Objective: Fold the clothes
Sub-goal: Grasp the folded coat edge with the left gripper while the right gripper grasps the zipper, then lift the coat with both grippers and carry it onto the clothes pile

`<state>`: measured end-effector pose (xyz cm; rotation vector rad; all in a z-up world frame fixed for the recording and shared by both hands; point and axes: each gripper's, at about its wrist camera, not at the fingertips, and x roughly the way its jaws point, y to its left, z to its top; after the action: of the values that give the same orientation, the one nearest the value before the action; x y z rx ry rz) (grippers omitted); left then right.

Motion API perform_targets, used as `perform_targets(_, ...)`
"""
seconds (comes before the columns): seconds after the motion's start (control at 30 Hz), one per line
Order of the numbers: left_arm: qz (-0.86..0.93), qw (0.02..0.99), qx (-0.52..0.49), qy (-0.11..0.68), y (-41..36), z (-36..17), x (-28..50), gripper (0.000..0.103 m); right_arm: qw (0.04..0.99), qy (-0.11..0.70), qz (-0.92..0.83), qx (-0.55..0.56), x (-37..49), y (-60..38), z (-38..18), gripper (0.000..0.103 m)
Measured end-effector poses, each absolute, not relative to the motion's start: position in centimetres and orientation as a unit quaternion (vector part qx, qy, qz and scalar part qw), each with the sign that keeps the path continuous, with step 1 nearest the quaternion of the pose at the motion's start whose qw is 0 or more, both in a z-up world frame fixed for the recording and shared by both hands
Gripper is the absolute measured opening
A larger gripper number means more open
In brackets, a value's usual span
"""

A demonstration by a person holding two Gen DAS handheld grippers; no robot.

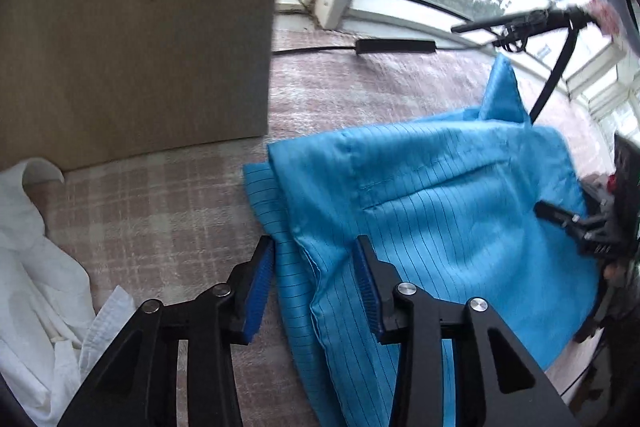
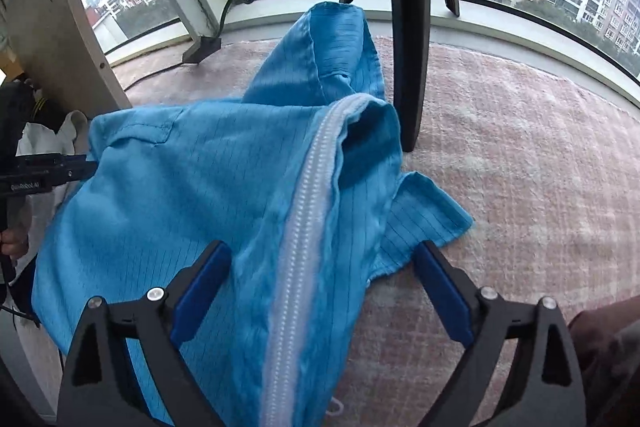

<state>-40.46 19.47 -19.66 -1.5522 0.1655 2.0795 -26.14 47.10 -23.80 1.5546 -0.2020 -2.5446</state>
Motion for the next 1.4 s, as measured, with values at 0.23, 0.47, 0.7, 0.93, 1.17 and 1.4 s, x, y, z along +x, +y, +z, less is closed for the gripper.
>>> perform_targets(0.23,0.762,0.293,-0.574,0.067,20.2,-19.8,-40.0,0.019,0.136,-0.085,-0.848,0.505,-26.5,47.3,-23.7,0.059)
perform_targets(0.47,0.772,0.293,-0.563,0.045,20.2,-20.1,-40.1,0.006,0.16,-0.13,-0.842,0.498,-26.5,47.5,-24.4,0.023)
perform_targets(0.7,0.775,0.293,-0.558,-0.042,18.0,-20.2,-40.1,0.004,0.168,-0.211,-0.838,0.474,-26.0,48.5,-24.6,0.014)
perform_targets(0.93,0.805,0.308,-0.506,-0.027,16.6,-15.2,-37.5,0.004,0.174,-0.187,-0.867,0.427,-23.4,47.0,-20.9,0.013)
perform_targets(1.17,0.83,0.326,-0.452,-0.01,15.2,-9.2,-32.8,0.004,0.175,-0.189,-0.896,0.361,-17.9,45.8,-15.4,0.013)
perform_targets(1.4,0.834,0.376,-0.405,-0.002,14.4,-2.2,-25.6,0.004,0.156,-0.185,-0.921,0.306,-8.8,45.3,-8.8,0.013)
